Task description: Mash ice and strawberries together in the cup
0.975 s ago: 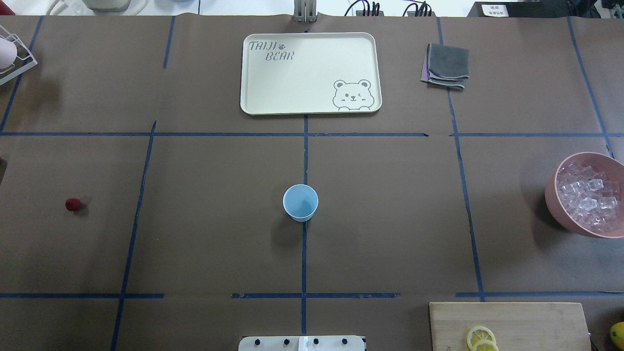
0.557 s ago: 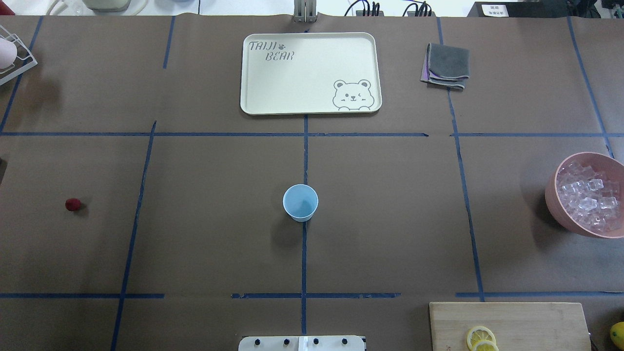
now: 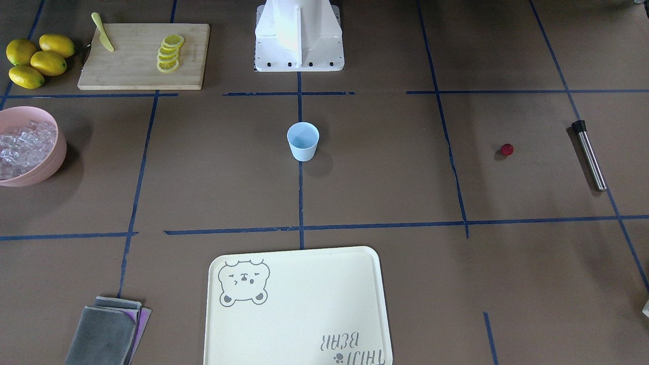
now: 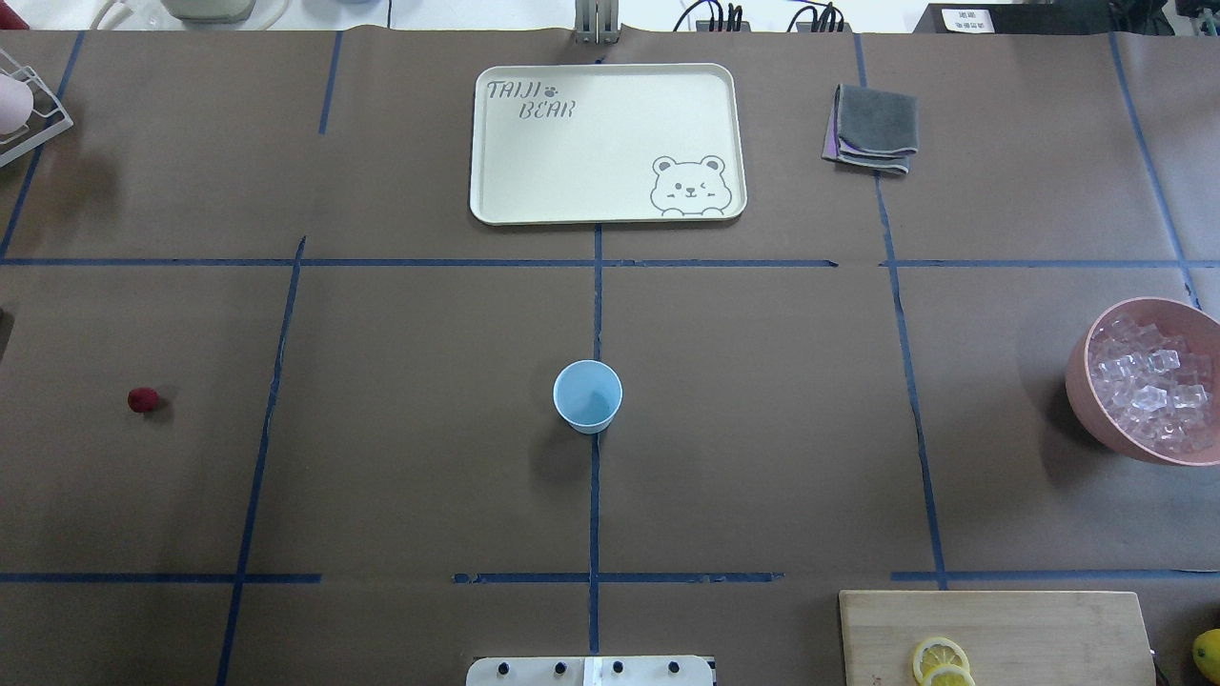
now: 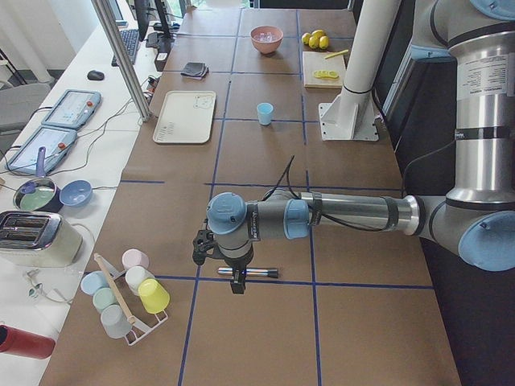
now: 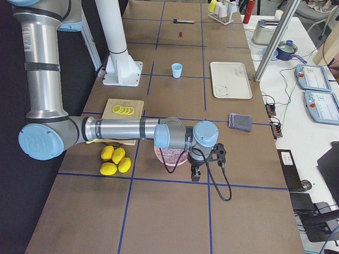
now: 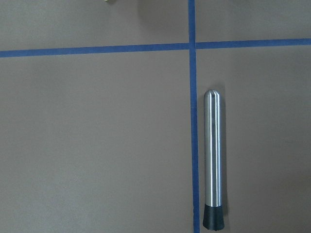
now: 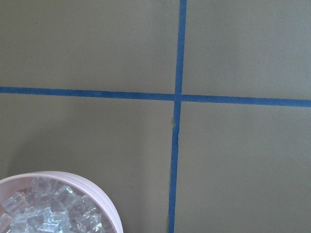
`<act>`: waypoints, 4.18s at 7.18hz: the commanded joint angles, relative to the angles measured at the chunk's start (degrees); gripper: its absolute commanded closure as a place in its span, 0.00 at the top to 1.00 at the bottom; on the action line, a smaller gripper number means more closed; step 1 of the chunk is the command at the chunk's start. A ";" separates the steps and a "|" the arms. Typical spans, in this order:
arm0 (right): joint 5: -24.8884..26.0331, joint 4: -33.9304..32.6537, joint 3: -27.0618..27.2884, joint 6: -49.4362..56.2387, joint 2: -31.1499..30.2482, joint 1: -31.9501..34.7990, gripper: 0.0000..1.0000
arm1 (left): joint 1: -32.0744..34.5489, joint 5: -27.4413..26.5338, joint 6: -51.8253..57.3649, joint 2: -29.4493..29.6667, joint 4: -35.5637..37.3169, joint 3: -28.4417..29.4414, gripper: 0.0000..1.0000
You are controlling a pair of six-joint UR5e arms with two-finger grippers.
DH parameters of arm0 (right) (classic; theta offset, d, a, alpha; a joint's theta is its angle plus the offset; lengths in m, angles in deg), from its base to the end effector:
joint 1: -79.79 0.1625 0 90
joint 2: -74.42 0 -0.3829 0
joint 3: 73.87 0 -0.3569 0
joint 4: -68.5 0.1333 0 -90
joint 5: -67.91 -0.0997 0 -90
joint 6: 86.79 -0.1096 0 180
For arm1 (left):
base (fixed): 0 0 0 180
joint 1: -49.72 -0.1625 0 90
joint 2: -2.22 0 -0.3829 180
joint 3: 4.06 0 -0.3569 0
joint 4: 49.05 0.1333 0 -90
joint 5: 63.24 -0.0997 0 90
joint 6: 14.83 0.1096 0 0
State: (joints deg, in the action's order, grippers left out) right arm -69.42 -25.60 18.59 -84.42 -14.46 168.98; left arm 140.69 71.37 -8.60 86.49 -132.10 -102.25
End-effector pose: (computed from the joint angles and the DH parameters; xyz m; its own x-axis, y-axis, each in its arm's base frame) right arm 0.0462 -0.4634 0.5982 0.6766 -0.0443 0.7350 0.0422 0.9989 0.0213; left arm -0.0633 -0.4106 0.6138 0.7085 0.0415 -0.7045 -0.0604 0.9982 -0.0018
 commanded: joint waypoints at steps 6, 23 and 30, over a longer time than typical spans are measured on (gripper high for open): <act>6.19 18.99 15.21 -25.32 -12.10 -20.07 0.98 | -0.01 0.31 0.10 -1.56 -0.37 -1.13 1.00; 6.29 19.66 7.81 -30.68 -7.97 -22.76 0.00 | -0.01 2.42 0.01 -1.56 0.25 -2.62 1.00; 7.58 18.96 18.55 -76.01 15.60 -38.41 0.00 | -0.01 2.42 -0.16 -1.56 0.07 -2.80 1.00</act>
State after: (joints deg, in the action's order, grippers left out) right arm -63.89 -6.35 36.96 -147.00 -6.97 137.93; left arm 140.68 73.79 -8.74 84.92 -132.02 -105.05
